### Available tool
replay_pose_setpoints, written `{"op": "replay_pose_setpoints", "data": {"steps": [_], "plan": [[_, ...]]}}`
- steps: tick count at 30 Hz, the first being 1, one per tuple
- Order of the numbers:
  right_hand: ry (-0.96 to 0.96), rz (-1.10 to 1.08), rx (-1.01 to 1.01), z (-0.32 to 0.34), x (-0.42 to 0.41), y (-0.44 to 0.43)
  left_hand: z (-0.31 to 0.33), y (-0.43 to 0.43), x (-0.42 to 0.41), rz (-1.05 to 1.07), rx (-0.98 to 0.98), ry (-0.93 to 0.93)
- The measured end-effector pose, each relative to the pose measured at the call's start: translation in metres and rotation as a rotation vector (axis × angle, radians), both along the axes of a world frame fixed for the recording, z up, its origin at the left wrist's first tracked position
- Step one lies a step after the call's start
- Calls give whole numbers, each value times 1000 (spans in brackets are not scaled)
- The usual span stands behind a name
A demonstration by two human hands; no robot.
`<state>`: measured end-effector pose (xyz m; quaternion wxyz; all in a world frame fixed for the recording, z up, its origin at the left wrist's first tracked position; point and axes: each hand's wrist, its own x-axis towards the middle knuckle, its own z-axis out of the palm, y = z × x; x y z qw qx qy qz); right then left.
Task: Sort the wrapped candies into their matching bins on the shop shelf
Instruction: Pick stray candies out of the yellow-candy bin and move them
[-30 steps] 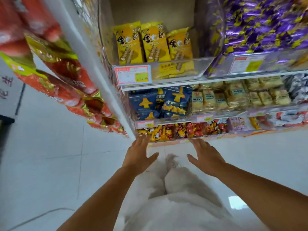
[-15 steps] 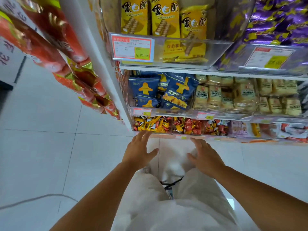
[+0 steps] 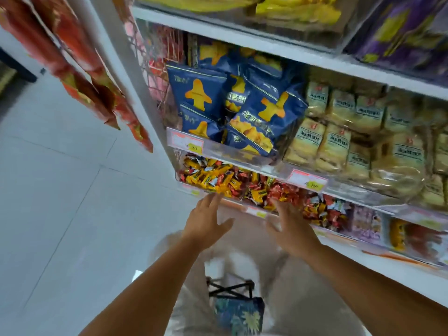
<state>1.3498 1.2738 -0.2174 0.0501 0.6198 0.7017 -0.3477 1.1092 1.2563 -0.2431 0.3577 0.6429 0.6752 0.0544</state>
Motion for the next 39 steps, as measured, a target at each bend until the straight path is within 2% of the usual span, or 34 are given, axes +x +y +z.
{"op": "replay_pose_setpoints", "data": {"steps": [5,8,10,13,19,24,33,39], "plan": [[105,-67,142,-82,-9,18,-72,27,0,36,168,-67],[275,-138,284,-129,-18,36,-110,49,-1,20,415,-116],[324,-127,422,-157,-25,51,-133,66,-1,-5,556,-132],[348,-90,597,-190,-34,64,-161,78,-2,-40,695,-148],[292,32,757,-221,-41,53,-208,61,-2,-6,819,-149],[286,-41,788,-203,-40,19,-193,16,9,31,869,-209],[269,-27,813,-178,-30,-51,-162,-49,3,-29,896,-151],[230,8,810,-184,-26,-50,-149,-35,-5,-75,914,-98]]}}
